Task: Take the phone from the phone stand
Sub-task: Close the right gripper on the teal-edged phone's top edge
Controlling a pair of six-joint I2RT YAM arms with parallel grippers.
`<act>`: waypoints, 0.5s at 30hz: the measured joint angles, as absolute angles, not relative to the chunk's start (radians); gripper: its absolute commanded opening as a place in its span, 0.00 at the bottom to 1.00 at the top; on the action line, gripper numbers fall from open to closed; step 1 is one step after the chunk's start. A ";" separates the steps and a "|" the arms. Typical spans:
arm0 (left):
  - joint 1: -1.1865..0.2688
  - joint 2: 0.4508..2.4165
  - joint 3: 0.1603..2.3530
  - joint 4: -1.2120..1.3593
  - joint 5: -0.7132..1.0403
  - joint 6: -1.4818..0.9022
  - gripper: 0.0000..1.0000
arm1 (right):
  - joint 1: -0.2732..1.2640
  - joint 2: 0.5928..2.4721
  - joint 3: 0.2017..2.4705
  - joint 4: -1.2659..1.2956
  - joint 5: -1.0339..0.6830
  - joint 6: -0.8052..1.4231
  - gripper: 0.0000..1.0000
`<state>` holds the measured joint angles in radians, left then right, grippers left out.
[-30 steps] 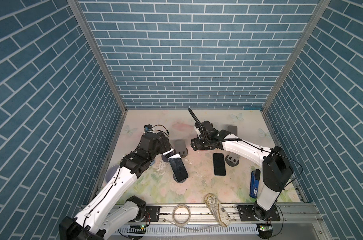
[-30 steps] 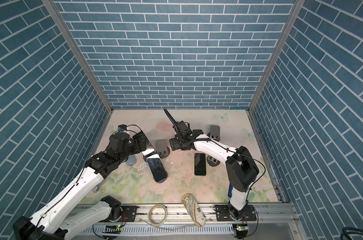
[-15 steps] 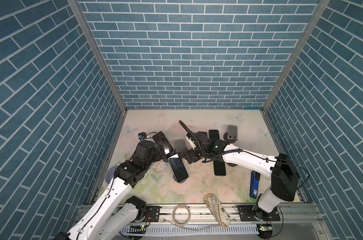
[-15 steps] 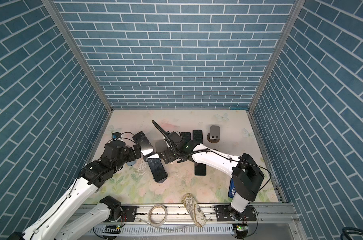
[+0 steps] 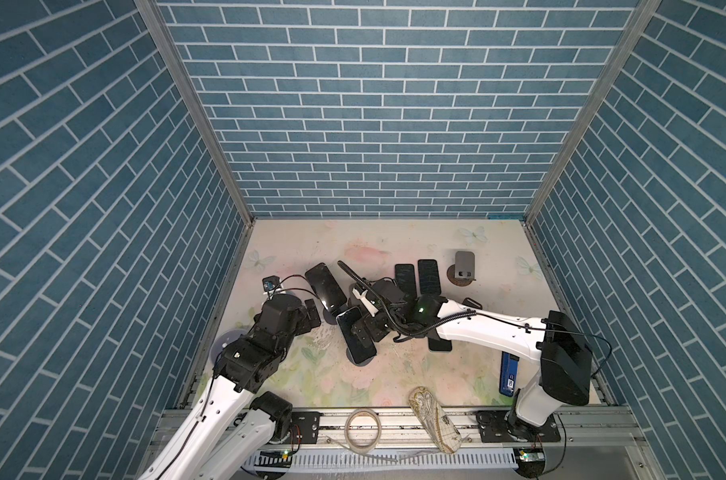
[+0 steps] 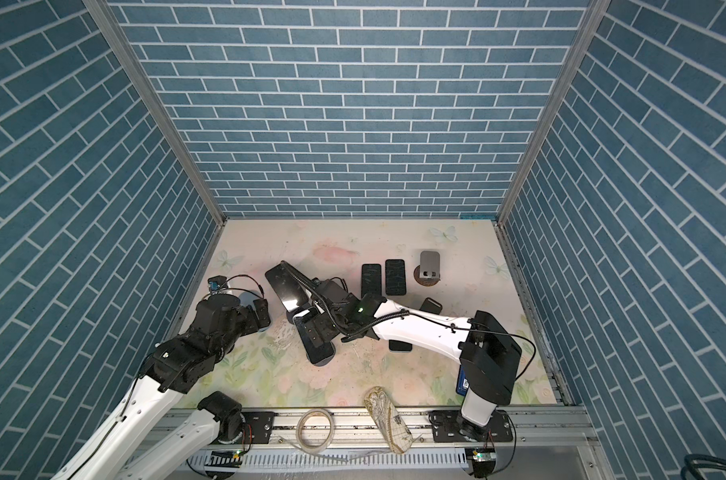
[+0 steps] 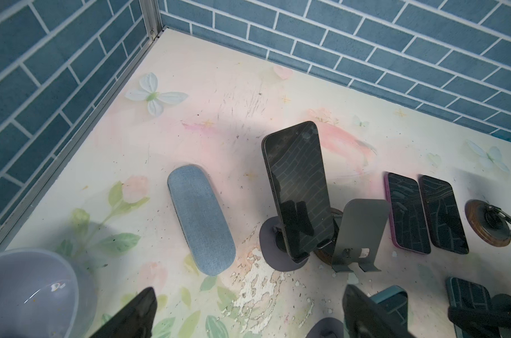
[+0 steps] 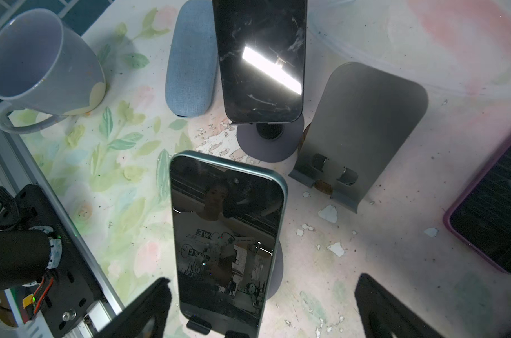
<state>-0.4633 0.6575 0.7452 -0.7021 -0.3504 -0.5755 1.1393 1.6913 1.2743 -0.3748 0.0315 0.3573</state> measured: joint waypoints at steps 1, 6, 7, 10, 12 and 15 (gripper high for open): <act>-0.463 0.653 0.745 -0.706 -0.355 -0.576 1.00 | 1.142 1.700 1.275 -0.373 0.032 0.357 0.99; -0.463 0.592 0.740 -0.733 -0.379 -0.580 1.00 | 1.154 1.750 1.299 -0.369 0.033 0.357 0.98; -0.463 0.580 0.740 -0.739 -0.383 -0.581 1.00 | 1.158 1.756 1.306 -0.368 0.033 0.357 0.98; -0.463 0.554 0.739 -0.747 -0.393 -0.584 1.00 | 1.171 1.768 1.333 -0.362 0.033 0.357 0.98; -0.463 0.542 0.735 -0.750 -0.400 -0.587 1.00 | 1.178 1.771 1.348 -0.358 0.033 0.357 0.98; -0.463 0.525 0.723 -0.754 -0.403 -0.590 1.00 | 1.184 1.779 1.365 -0.353 0.033 0.357 0.98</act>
